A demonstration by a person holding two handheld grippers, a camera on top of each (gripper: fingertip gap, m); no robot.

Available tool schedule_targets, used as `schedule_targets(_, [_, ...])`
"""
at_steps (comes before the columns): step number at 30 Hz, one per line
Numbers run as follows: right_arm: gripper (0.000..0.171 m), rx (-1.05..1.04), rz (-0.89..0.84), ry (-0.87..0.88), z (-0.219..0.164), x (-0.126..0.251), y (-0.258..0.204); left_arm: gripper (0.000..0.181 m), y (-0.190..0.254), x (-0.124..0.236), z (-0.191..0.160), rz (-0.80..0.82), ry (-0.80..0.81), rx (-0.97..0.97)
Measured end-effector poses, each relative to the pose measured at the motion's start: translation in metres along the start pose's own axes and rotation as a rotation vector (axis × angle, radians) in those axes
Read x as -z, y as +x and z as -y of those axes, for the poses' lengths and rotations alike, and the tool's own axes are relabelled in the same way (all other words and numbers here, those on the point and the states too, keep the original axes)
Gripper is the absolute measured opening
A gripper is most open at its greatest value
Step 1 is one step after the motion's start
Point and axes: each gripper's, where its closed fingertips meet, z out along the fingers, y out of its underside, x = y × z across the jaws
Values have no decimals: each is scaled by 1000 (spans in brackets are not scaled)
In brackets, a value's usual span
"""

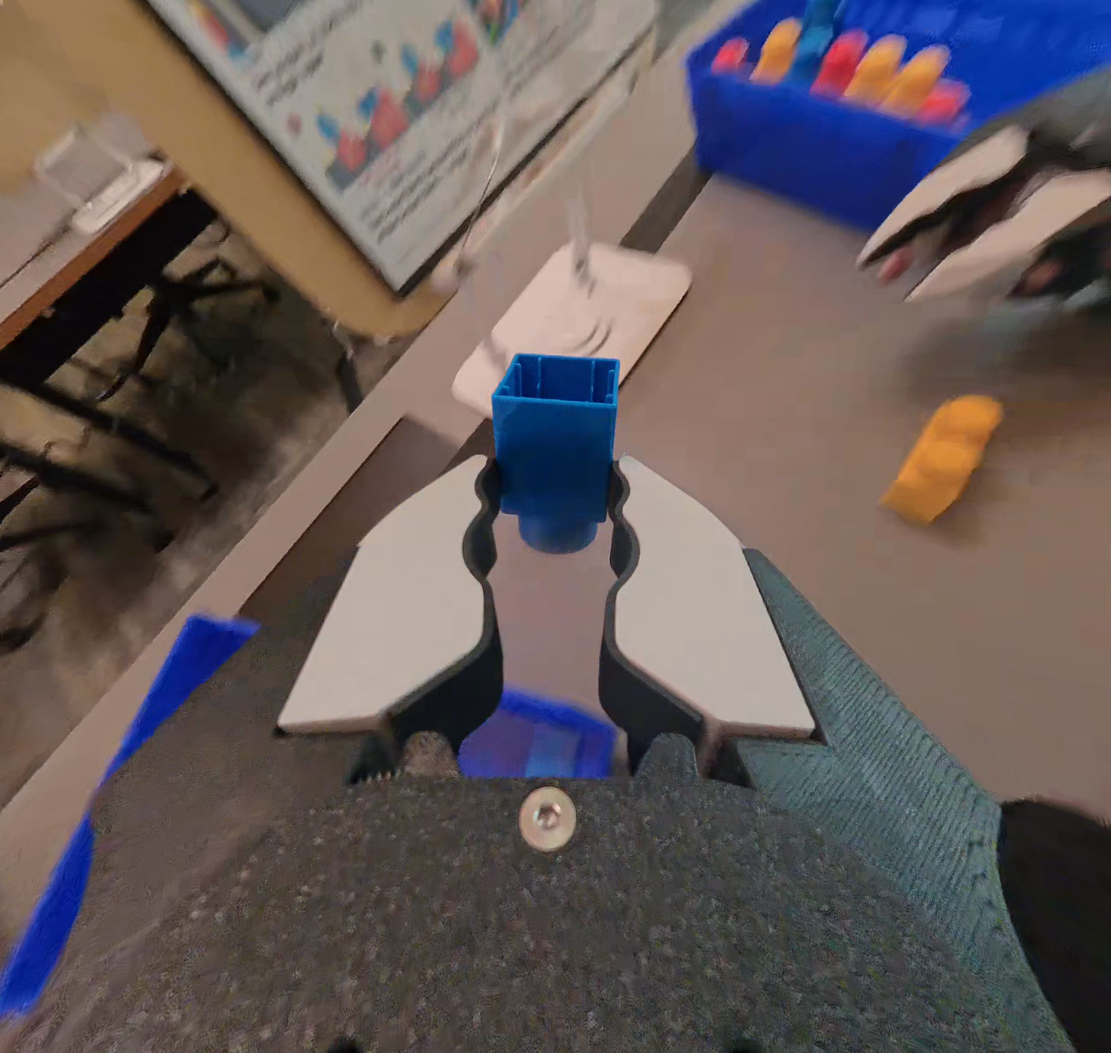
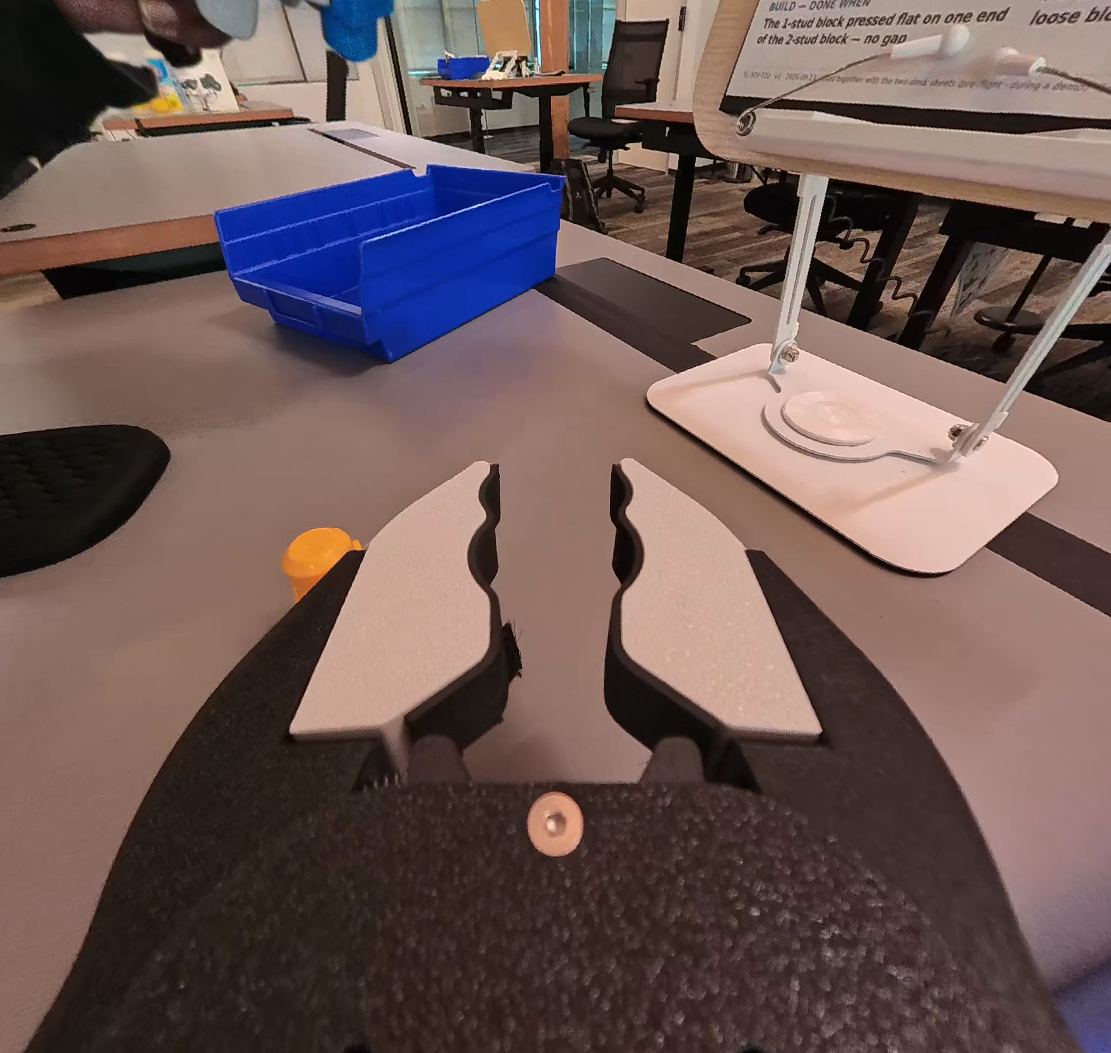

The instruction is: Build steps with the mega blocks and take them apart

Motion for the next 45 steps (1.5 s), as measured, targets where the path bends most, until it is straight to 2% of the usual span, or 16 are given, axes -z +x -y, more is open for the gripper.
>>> schedule_targets(5, [35, -2, 9, 11, 3, 1, -2, 35, 60, -18, 46, -152, 301, 169])
schedule_targets(9, [35, 6, 16, 19, 5, 0, -5, 35, 103, -33, 68, -277, 493, 338])
schedule_targets(14, [35, 34, 25, 30, 7, -1, -12, 35, 130, -50, 85, -408, 647, 567])
schedule_targets(18, [35, 47, 21, 45, 13, -2, -17, 35, 138, -66, 86, -447, 715, 699])
schedule_targets(26, [36, 149, -35, 79, 23, -5, -30, 35, 144, -91, 56, -438, 812, 883])
schedule_targets(31, [37, 259, -104, 103, 29, -7, -37, 34, 157, -107, 47, -459, 777, 954])
schedule_targets(37, [35, 451, -235, 127, 37, -4, -39, 35, 169, -117, 43, -482, 703, 982])
schedule_targets(45, [29, 474, -285, 121, 37, -3, -36, 35, 181, -117, 48, -521, 697, 958])
